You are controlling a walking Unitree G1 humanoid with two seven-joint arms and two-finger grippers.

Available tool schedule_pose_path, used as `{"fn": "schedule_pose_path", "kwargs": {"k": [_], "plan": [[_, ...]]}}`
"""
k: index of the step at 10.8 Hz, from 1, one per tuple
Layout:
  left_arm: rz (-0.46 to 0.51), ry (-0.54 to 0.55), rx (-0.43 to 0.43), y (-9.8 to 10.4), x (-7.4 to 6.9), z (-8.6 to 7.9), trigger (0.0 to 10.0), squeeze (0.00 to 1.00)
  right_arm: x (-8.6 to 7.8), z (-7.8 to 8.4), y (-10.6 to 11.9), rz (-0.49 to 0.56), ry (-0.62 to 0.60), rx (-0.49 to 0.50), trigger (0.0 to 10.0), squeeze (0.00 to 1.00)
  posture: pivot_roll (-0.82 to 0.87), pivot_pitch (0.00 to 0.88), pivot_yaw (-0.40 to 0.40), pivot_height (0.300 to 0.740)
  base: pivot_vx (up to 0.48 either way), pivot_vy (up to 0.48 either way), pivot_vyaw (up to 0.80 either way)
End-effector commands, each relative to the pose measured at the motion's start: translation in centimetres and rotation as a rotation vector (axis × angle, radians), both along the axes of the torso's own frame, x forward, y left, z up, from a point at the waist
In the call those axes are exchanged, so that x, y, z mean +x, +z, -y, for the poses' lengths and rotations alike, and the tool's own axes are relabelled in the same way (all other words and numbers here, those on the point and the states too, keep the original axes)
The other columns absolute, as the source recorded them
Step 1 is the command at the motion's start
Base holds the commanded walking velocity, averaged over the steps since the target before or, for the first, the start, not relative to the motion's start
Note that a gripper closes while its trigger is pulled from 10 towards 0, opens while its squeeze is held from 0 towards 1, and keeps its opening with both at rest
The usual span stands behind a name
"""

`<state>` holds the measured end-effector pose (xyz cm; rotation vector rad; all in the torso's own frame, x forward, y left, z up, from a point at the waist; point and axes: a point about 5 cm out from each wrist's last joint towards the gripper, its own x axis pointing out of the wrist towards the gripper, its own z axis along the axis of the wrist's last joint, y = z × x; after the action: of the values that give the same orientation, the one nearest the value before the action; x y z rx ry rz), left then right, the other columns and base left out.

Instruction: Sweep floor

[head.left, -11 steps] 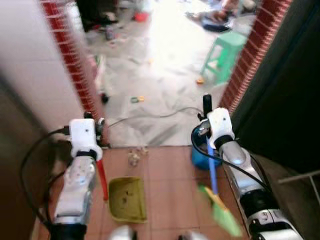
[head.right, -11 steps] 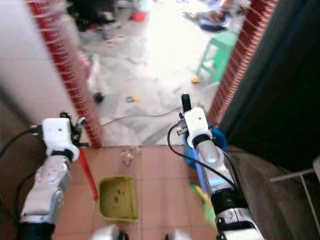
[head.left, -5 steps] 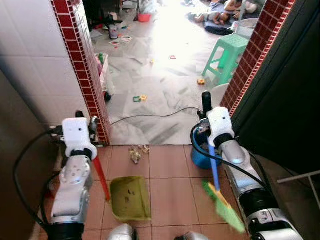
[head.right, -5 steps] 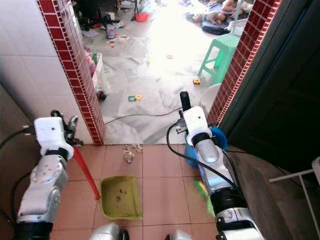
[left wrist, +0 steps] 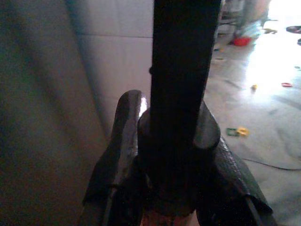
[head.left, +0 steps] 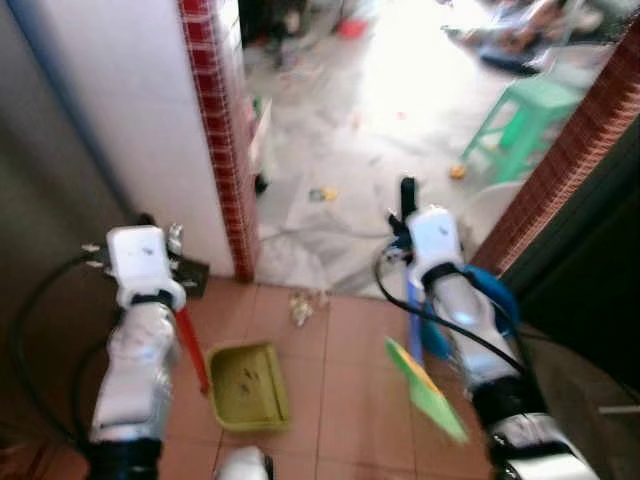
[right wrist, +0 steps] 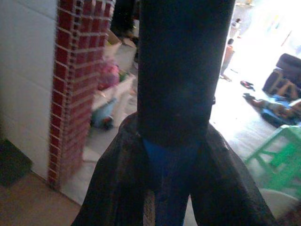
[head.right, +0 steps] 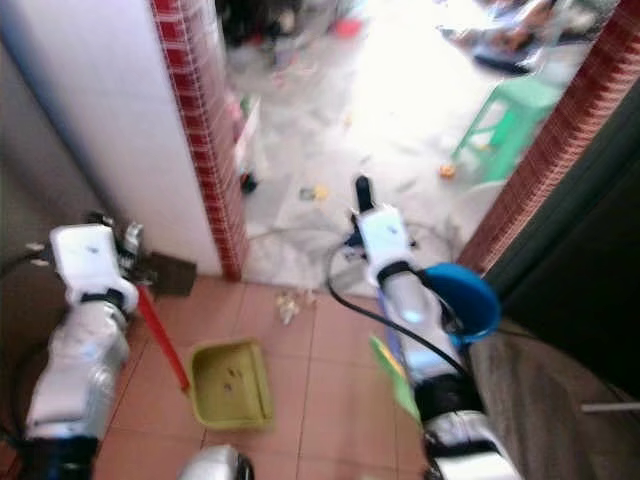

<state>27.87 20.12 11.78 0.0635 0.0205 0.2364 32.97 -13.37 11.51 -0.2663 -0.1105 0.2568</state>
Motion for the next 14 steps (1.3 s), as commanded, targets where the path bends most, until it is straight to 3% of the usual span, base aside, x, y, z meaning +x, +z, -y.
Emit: {"fn": "schedule_pose_path", "kwargs": {"k": [1,3,6,8,9,11,14], "plan": [[0.110,-0.005,0.026,2.3,0.5,0.4,10.0,0.00,0.3,0.2,1.7,0.077,0.011,-0.011,10.0,0.00,0.02,0.000,-0.012,0.740,0.289,0.382,0.00],[0.118,0.003,0.026,2.3,0.5,0.6,10.0,0.00,0.2,0.2,1.7,0.077,0.016,-0.006,10.0,0.00,0.02,0.000,-0.014,0.740,0.292,0.381,0.00],[0.111,-0.001,0.025,1.9,0.8,1.4,10.0,0.00,0.3,0.2,1.6,0.068,0.008,0.004,10.0,0.00,0.02,0.000,-0.015,0.740,0.082,0.000,0.00],[0.106,0.004,0.022,1.0,0.7,1.2,10.0,0.00,0.6,0.4,1.7,0.010,-0.061,0.113,10.0,0.00,0.02,0.000,-0.021,0.740,0.000,0.000,0.00],[0.100,0.005,0.016,0.8,0.7,1.1,10.0,0.00,0.7,0.2,1.8,0.011,-0.064,0.122,10.0,0.00,0.02,0.001,-0.024,0.740,0.000,0.000,0.00],[0.113,0.006,0.022,0.3,0.5,1.1,10.0,0.00,0.4,-0.1,1.4,0.005,-0.061,0.104,10.0,0.00,0.02,0.002,-0.024,0.740,0.000,0.000,0.00],[0.111,0.031,0.003,-0.1,1.0,1.2,10.0,0.00,0.4,0.3,2.3,0.072,-0.084,0.054,10.0,0.00,0.01,0.000,-0.024,0.740,0.429,0.000,0.00]]}}
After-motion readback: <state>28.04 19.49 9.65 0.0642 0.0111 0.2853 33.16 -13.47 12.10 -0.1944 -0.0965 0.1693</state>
